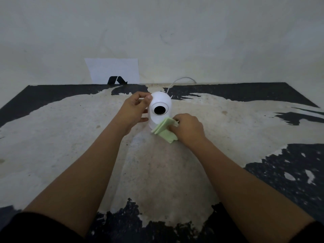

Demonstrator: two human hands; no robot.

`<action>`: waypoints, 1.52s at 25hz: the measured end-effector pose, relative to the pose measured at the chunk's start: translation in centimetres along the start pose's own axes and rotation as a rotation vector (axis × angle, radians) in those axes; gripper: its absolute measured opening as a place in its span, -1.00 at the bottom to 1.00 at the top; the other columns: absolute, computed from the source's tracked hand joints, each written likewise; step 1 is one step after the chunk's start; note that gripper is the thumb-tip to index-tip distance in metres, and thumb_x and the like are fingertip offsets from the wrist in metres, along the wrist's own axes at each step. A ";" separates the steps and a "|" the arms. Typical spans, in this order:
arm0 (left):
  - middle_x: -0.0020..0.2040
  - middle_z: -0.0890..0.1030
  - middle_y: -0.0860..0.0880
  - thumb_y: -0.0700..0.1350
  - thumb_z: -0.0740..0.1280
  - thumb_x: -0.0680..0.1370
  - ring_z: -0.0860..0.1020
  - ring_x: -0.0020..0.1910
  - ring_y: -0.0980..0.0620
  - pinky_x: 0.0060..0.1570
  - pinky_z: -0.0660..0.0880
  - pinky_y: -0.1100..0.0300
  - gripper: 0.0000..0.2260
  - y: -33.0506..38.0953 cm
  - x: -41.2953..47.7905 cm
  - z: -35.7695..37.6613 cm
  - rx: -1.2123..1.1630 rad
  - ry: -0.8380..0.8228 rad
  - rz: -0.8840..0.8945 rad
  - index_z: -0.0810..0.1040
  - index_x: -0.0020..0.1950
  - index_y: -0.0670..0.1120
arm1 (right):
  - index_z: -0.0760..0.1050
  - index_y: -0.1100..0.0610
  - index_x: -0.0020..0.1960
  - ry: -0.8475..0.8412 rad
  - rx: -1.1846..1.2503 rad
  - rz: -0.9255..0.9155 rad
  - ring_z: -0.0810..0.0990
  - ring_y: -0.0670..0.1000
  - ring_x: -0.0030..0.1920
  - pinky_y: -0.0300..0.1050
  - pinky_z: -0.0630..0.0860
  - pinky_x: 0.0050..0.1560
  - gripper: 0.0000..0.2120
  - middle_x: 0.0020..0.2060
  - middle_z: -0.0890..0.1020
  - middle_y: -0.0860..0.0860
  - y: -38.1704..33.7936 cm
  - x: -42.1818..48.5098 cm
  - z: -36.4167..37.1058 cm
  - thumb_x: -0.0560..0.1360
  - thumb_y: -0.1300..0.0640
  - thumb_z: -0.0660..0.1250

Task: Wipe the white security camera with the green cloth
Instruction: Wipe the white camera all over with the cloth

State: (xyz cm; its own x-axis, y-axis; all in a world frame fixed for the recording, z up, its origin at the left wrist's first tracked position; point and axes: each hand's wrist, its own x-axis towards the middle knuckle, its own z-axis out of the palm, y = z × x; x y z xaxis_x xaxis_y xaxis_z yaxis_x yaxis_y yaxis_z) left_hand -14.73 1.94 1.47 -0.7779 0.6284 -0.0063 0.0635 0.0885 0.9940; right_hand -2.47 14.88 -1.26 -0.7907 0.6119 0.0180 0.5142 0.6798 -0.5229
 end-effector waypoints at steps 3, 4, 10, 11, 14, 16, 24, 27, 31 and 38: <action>0.01 0.59 0.05 0.08 0.22 0.57 0.60 0.01 -0.03 -0.12 0.56 0.12 -0.75 0.1 -0.1 0.0 0.155 0.032 0.051 0.50 0.18 0.02 | 0.51 0.13 -0.33 0.022 0.145 -0.070 0.50 0.04 -0.33 -0.15 0.31 -0.39 -0.79 -0.44 0.52 0.00 0.8 -1.0 -1.1 0.46 0.09 0.30; 0.01 0.56 0.08 0.09 0.20 0.58 0.57 0.03 -0.01 -0.06 0.55 0.09 -0.72 0.2 -0.3 -0.1 0.256 0.076 0.106 0.48 0.22 0.03 | 0.56 0.16 -0.26 0.031 0.169 -0.107 0.49 0.02 -0.34 -0.16 0.32 -0.39 -0.79 -0.41 0.55 0.03 0.6 -1.4 -1.6 0.48 0.09 0.29; 0.14 0.37 0.03 0.21 0.33 0.42 0.36 0.17 0.05 0.14 0.34 0.16 -0.56 -0.1 -5.1 -0.2 0.601 0.098 0.368 0.42 0.27 0.16 | 0.65 0.07 -0.13 0.053 0.326 -0.255 0.50 -0.12 -0.34 -0.20 0.39 -0.31 -0.84 -0.35 0.61 -0.08 -1.8 -2.9 -4.5 0.50 0.05 0.32; 0.12 0.37 0.03 0.18 0.39 0.39 0.34 0.15 0.05 0.11 0.31 0.18 -0.56 -0.5 -5.5 -0.3 0.682 0.056 0.375 0.45 0.24 0.13 | 0.65 0.08 -0.13 0.052 0.340 -0.268 0.53 -0.08 -0.31 -0.15 0.42 -0.27 -0.85 -0.32 0.63 -0.06 -2.1 -2.9 -4.6 0.49 0.05 0.33; -0.04 0.44 0.02 -0.02 0.40 0.46 0.43 -0.06 0.03 -0.06 0.38 0.15 -0.84 -1.0 -4.8 -0.7 0.708 0.118 0.459 0.54 -0.02 -0.03 | 0.65 0.06 -0.12 -0.007 0.358 -0.293 0.56 -0.10 -0.27 -0.16 0.45 -0.22 -0.86 -0.27 0.66 -0.05 -2.6 -2.9 -4.7 0.48 0.02 0.36; -0.09 0.51 -0.02 -0.09 0.37 0.49 0.50 -0.13 0.01 -0.11 0.46 0.15 -0.94 -0.9 -4.1 -0.6 0.609 0.193 0.464 0.52 -0.13 -0.05 | 0.64 0.01 -0.13 -0.053 0.516 -0.265 0.52 -0.23 -0.30 -0.33 0.42 -0.23 -0.85 -0.27 0.63 -0.14 -2.6 -2.4 -4.9 0.49 -0.03 0.35; -0.05 0.60 0.08 -0.18 0.30 0.49 0.58 -0.02 -0.03 -0.05 0.52 0.10 -0.97 -0.2 -1.9 0.8 0.367 0.239 0.281 0.50 -0.09 -0.07 | 0.60 0.03 0.03 -0.070 0.774 -0.103 0.61 0.07 0.10 0.04 0.62 0.05 -0.87 0.06 0.65 0.02 -3.1 3.2 -4.7 0.55 0.10 0.29; -0.04 0.58 0.11 -0.12 0.34 0.49 0.58 -0.05 0.08 -0.14 0.50 0.19 -0.91 -0.2 -1.7 1.2 0.329 0.253 0.279 0.45 -0.06 -0.03 | 0.61 0.04 -0.03 -0.097 0.829 -0.079 0.62 0.07 0.07 0.00 0.63 -0.01 -0.92 0.04 0.65 0.04 -2.9 3.9 -4.3 0.52 0.14 0.34; 0.00 0.50 0.06 0.05 0.41 0.43 0.53 -0.06 0.08 -0.17 0.50 0.20 -0.71 -0.1 -1.3 2.5 0.354 0.280 0.273 0.37 0.01 -0.01 | 0.62 0.04 -0.07 -0.114 0.840 -0.095 0.62 -0.08 -0.14 -0.20 0.58 -0.22 -0.95 -0.11 0.66 -0.06 -2.8 3.9 -4.5 0.50 0.15 0.38; 0.28 0.35 -0.08 0.00 0.52 0.33 0.39 0.12 0.04 0.10 0.36 0.21 -0.28 -1.6 -0.9 3.5 0.534 0.228 0.285 0.28 0.40 -0.05 | 0.61 0.08 -0.05 -0.127 0.810 -0.137 0.55 -0.10 -0.17 -0.17 0.54 -0.13 -0.94 -0.17 0.61 -0.07 -2.5 4.3 -4.6 0.48 0.18 0.40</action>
State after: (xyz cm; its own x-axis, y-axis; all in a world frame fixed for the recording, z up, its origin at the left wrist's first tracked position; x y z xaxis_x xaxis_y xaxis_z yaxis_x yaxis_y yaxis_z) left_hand -11.97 3.95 -0.51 -0.7939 0.5097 0.3315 0.5440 0.3519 0.7617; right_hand -5.67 17.69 4.07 -0.8851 0.4621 0.0551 0.0507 0.2135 -0.9756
